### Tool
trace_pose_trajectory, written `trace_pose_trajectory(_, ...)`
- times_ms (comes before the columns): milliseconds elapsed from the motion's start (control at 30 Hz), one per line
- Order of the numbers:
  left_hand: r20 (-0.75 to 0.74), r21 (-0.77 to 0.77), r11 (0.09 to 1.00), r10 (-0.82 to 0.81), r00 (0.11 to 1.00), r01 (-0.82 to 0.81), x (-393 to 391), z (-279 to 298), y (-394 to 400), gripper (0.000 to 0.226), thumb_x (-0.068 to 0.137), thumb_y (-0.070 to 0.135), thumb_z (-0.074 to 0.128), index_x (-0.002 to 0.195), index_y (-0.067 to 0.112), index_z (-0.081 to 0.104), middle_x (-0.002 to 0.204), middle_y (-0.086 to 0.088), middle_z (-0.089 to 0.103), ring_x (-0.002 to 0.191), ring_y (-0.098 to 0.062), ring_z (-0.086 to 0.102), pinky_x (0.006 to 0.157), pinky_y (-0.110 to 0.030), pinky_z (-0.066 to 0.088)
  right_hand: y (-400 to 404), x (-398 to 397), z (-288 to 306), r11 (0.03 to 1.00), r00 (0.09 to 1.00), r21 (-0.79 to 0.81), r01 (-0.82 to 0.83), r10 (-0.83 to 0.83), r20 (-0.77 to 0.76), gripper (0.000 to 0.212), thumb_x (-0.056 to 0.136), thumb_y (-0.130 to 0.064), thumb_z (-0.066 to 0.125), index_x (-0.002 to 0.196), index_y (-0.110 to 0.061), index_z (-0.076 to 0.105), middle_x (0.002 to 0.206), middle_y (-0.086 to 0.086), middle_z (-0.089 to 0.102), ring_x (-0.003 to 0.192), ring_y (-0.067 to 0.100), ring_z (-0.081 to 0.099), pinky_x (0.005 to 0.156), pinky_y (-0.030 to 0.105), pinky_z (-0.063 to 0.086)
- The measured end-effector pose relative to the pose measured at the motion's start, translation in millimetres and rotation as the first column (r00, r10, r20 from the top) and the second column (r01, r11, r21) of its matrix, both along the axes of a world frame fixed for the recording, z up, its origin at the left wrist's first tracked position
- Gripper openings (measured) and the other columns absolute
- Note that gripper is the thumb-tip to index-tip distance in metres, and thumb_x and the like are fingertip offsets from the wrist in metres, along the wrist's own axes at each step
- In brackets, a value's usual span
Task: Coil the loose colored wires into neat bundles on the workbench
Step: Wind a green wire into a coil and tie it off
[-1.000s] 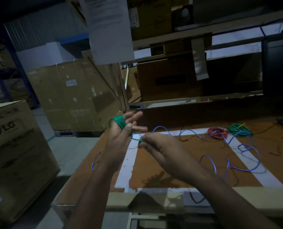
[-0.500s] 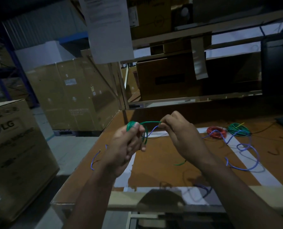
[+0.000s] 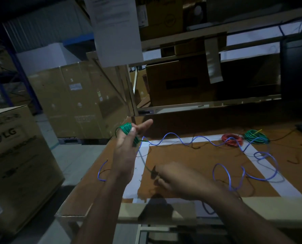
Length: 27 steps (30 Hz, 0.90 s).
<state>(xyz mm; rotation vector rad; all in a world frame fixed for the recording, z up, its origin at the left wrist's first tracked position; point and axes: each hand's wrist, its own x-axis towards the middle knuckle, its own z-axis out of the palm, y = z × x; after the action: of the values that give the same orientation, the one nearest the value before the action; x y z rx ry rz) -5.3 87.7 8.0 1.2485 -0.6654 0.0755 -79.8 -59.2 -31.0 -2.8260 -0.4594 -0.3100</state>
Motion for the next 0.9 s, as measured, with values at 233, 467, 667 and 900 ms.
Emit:
trace_pose_trajectory(233,0.148,0.282,0.955,0.053,0.988,-0.094,-5,-10,1,0.025,0.113,0.018,0.032,0.118,0.002,0.051,0.107,-0.007,0.078,0.112,-0.018,0.070,0.105,-0.041,0.044,5,-19,27,0.949,0.962,0.284,-0.140,0.062,0.267,0.019,0.105,-0.038,0.043,0.098,-0.030,0.058,0.091,-0.012,0.065,0.083,0.011,0.058,0.072,0.043,0.050)
trace_pose_trajectory(467,-0.090,0.067,0.997,-0.026,0.996,0.032,0,-8,1,0.021,0.111,0.016,0.037,0.107,0.006,0.056,0.082,-0.013,0.073,0.094,-0.030,0.072,0.108,-0.045,0.049,-7,-15,27,0.813,0.793,0.570,-0.116,-0.270,0.546,0.016,0.103,-0.026,0.056,0.114,-0.018,0.064,0.102,-0.009,0.058,0.087,0.000,0.054,0.068,0.014,0.043)
trace_pose_trajectory(667,-0.068,0.039,0.994,-0.101,0.993,0.104,-9,-4,1,0.022,0.110,0.013,0.036,0.103,0.005,0.056,0.061,-0.010,0.057,0.065,-0.028,0.061,0.086,-0.035,0.057,-18,-1,20,0.865,0.735,0.481,0.145,-0.420,0.533,0.058,0.098,-0.028,0.063,0.151,-0.023,0.039,0.137,-0.006,0.040,0.100,0.002,0.052,0.066,0.015,0.042)
trace_pose_trajectory(900,-0.189,-0.153,0.958,-0.271,0.944,0.244,-14,2,3,0.021,0.108,0.016,0.037,0.101,0.004,0.054,0.062,-0.006,0.057,0.060,-0.022,0.062,0.095,-0.043,0.055,-30,13,1,0.849,0.719,0.358,0.388,-0.522,0.460,0.037,0.101,-0.026,0.059,0.138,-0.023,0.058,0.127,-0.003,0.062,0.116,0.018,0.049,0.083,0.031,0.046)
